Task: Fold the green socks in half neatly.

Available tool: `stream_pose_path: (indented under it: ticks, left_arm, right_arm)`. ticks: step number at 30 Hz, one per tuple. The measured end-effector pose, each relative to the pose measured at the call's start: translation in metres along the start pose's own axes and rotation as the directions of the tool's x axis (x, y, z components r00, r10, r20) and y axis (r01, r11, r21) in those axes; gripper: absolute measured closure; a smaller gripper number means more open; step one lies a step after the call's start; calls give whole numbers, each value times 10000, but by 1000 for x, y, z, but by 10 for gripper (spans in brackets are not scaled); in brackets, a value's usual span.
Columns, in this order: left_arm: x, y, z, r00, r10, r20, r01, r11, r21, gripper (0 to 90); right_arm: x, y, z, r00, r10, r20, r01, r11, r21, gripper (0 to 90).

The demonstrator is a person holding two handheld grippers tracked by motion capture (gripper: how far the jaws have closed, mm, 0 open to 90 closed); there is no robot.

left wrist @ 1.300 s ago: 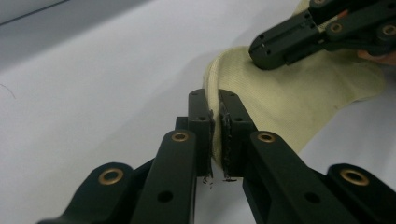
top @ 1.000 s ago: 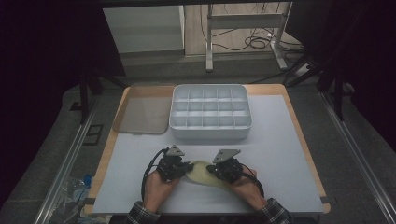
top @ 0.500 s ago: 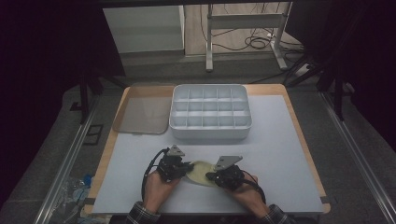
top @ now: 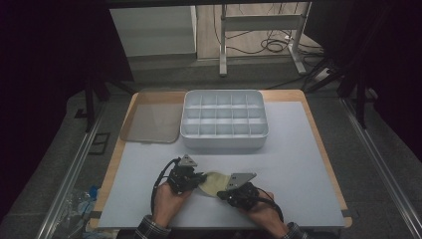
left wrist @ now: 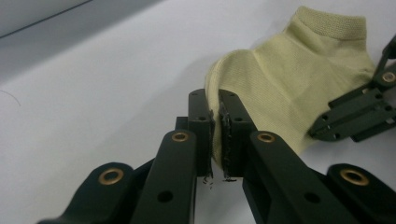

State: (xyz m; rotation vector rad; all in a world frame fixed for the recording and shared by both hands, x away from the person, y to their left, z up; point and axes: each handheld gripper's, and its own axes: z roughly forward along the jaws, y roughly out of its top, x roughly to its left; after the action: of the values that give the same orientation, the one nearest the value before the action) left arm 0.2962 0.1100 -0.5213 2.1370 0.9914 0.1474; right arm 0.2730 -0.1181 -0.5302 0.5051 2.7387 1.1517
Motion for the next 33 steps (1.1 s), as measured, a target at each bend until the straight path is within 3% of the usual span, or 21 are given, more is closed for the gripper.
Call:
stream_pose_path:
  ticks: [4,10,15,19,23,27,33]
  left_arm:
    - [0,0,0,10000,6,-24,-6,10000,21,849]
    - [-1,0,0,10000,-28,-45,28,10000,-34,849]
    - [-1,1,-1,10000,-29,-56,29,10000,-38,849]
    - [-1,2,-1,10000,-43,-23,43,10000,-76,849]
    - [-3,4,-4,10000,-28,-11,28,9997,-229,849]
    - [-5,6,-6,10000,40,18,-39,9994,-347,850]
    - [-10,12,-9,9998,191,94,-187,9988,-455,850]
  right_arm:
    - [1,0,2,10000,-96,1,96,10000,18,894]
    - [-4,-3,3,9993,269,-250,-272,9996,-110,897]
    - [-5,-1,1,9993,213,-310,-216,9997,-65,894]
    - [-17,1,-3,9979,646,-19,-646,9972,-387,893]
    - [-26,4,-1,9966,781,267,-769,9961,-424,894]
    - [-24,2,6,9970,552,535,-540,9983,-241,896]
    - [-23,3,7,9960,608,652,-600,9981,-148,898]
